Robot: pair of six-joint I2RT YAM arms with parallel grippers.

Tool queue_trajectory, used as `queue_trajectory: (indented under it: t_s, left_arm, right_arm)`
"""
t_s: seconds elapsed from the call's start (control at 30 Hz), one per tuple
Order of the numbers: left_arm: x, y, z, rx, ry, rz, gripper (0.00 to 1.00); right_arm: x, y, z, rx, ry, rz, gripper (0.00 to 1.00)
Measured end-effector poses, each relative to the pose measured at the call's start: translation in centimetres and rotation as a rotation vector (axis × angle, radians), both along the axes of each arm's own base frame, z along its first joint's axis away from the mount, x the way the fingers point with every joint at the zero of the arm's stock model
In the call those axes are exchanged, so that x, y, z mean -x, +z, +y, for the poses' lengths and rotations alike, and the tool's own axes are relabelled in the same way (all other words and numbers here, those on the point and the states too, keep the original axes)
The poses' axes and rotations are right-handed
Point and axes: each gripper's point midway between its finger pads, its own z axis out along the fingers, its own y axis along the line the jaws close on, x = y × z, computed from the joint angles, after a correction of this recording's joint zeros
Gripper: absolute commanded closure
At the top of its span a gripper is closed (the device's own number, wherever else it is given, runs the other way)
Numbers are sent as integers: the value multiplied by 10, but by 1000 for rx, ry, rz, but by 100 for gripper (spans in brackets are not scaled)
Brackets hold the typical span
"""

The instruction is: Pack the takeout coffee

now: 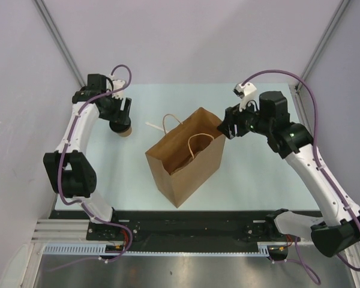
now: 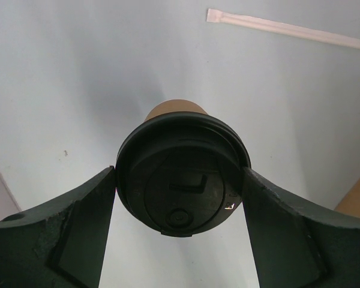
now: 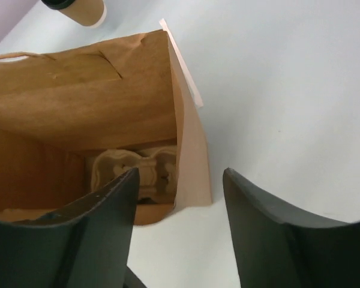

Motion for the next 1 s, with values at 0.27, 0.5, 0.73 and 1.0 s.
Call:
queue_trajectory:
  t_s: [0.27,0.5,0.73,1.0]
  left_arm:
    - [2,14,-12,32,-30,-3,81]
    - [3,49,-28,116,-65,-61,80]
    - [26,178,-61,250,-214,-349,77]
    - [125,328,-114,391,-503,-722,79]
  right_arm:
    - [5,24,-18,50,61,-162,5]
    - [-33,31,-7,71,142,-256,6]
    - [-52,18,0,46,173,-192,6]
    - [-48,26,3,8,183,-182,5]
